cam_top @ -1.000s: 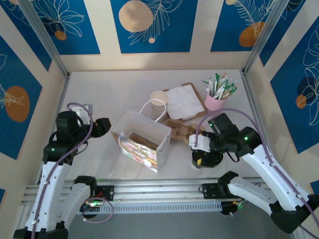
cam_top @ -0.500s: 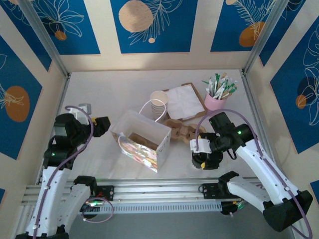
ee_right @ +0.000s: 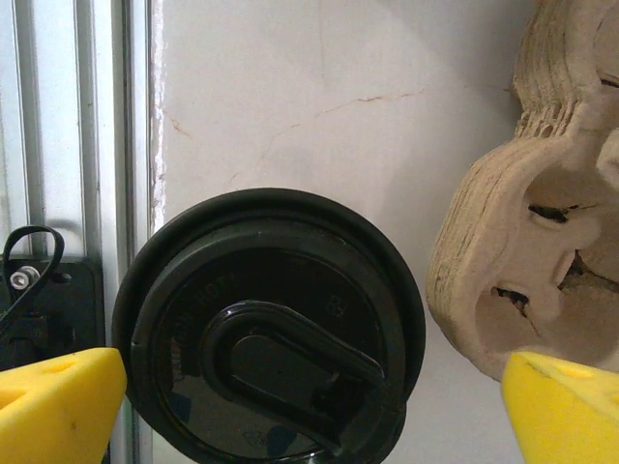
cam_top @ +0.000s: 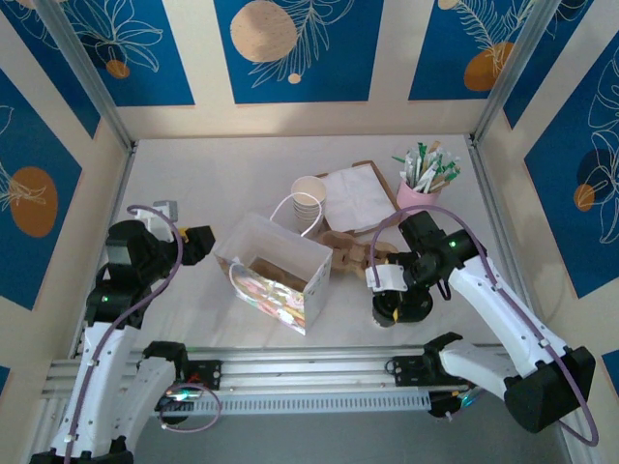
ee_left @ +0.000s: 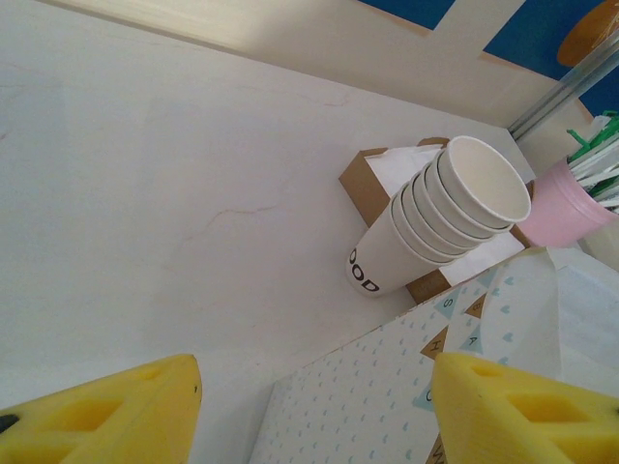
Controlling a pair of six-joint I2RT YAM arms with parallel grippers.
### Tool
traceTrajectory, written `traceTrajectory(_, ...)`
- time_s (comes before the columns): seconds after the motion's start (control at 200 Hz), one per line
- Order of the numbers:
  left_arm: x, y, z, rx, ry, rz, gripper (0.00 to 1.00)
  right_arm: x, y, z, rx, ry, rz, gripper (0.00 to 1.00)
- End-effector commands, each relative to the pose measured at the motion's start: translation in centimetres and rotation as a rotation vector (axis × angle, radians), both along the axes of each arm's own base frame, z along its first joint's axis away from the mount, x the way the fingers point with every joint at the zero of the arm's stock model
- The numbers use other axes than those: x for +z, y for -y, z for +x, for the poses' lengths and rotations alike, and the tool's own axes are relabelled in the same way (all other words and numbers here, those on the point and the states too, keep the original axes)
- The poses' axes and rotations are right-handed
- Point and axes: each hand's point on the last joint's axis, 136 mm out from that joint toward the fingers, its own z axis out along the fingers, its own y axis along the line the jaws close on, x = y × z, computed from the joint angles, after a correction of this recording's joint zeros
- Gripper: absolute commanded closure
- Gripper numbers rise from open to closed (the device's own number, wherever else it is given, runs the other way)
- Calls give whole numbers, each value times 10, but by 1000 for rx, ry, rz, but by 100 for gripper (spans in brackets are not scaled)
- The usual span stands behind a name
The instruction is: Pack the takeout coffee
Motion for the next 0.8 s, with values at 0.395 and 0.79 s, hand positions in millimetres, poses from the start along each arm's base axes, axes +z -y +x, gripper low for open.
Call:
traceTrajectory(0.395,0,1,0,-10,16,14,36,-6,1,-12,28,-37,-13,8)
traceTrajectory(0.79,-2,1,1,-7,9,17,36,-18,3,-15,34,-62,-45,14)
